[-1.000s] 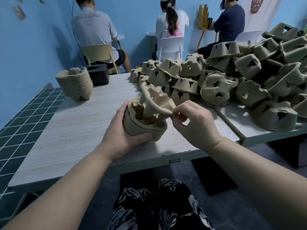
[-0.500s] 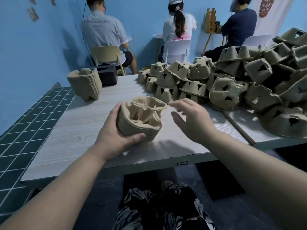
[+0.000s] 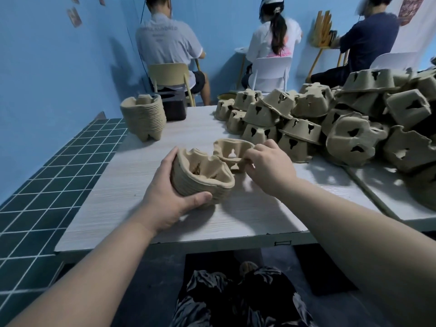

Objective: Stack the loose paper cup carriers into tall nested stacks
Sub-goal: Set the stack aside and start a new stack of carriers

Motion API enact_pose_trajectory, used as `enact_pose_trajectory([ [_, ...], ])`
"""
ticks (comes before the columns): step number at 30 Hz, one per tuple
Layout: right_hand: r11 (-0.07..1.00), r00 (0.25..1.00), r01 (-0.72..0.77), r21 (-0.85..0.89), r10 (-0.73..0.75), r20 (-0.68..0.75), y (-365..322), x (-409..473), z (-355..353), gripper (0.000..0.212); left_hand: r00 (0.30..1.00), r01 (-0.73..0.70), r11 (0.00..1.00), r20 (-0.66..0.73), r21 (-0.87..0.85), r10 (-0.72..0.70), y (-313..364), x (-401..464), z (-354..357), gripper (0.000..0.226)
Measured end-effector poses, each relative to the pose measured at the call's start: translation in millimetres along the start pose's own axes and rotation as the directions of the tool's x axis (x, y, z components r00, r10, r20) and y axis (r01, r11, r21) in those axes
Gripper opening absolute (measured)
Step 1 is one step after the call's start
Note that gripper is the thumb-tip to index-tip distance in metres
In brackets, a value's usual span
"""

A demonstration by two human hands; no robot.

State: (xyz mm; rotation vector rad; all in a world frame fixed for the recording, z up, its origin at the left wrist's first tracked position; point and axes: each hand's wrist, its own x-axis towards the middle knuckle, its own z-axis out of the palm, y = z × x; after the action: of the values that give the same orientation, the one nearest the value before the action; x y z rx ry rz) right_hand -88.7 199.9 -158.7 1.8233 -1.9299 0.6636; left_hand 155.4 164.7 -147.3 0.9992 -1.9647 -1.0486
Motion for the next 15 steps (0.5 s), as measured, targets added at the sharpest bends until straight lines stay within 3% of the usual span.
enact_pose_trajectory([
  [3, 0.994, 0.993, 0.093, 0.053, -0.089, -0.075, 2.1, -7.6, -4.5, 0.011, 1.0, 0.004, 1.0, -0.004, 0.018, -0.004, -1.0, 2.9, 0.8, 0.126],
  [7, 0.994, 0.995, 0.07, 0.089, -0.076, 0.067, 15.6, -18.9, -12.5, 0.046, 1.0, -0.006, 1.0, 0.001, 0.03, 0.006, 0.5, 5.9, 5.3, 0.126],
  [9, 0.996, 0.992, 0.013, 0.091, -0.025, 0.127, 23.9, -23.8, -13.6, 0.05, 1.0, -0.011, 1.0, 0.006, 0.023, 0.011, 1.6, 7.1, 7.5, 0.126],
  [12, 0.998, 0.996, -0.003, 0.067, -0.003, 0.085, 31.2, -27.0, -8.6, 0.038, 1.0, -0.014, 1.0, 0.006, 0.012, 0.014, 3.1, 8.4, 10.3, 0.125],
  [15, 0.999, 0.999, -0.038, 0.012, 0.037, 0.012, 33.2, -24.8, -4.0, 0.013, 1.0, -0.01, 1.0, 0.011, 0.017, 0.01, 4.1, 10.5, 12.2, 0.126],
])
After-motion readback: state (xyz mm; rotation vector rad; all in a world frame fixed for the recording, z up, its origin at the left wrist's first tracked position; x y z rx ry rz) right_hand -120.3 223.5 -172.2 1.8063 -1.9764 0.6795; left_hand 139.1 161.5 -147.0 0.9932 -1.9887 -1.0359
